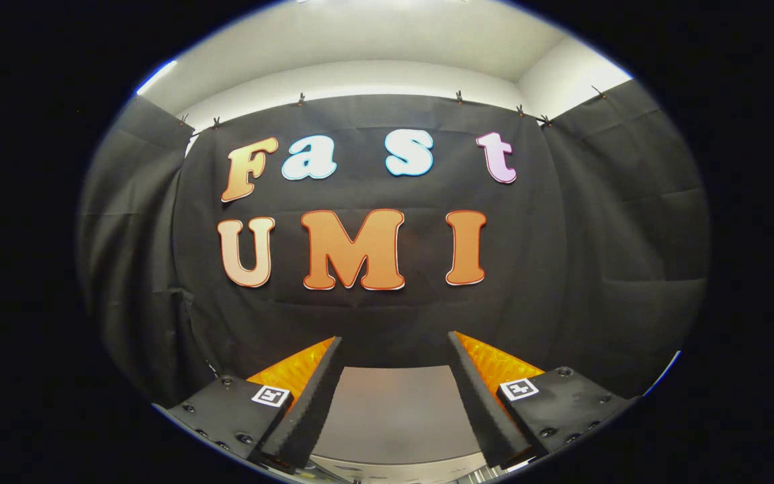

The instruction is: Put the clothes into the washing machine and then close the washing machine lid.

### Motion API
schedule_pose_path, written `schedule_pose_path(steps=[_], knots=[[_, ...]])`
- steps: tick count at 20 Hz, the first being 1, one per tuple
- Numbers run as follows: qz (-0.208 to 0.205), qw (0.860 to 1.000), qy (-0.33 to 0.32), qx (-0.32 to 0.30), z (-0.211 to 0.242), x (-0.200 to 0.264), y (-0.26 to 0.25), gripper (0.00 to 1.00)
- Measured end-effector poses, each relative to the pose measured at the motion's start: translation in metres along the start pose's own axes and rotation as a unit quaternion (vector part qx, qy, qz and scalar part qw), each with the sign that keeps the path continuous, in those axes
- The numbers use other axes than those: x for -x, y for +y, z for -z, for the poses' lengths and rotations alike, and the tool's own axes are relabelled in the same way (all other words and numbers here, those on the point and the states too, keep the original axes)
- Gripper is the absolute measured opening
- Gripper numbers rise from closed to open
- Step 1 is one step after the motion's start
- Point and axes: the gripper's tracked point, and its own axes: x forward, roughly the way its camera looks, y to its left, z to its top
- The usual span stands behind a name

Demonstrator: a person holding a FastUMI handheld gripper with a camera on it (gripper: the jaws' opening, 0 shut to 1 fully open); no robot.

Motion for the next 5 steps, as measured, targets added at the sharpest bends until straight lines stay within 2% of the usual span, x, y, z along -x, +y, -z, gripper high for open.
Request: schedule_pose_path(steps=[5], knots=[[0.002, 1.000, -0.008, -0.006, -0.0030, -0.0060, 0.0010, 0.98]])
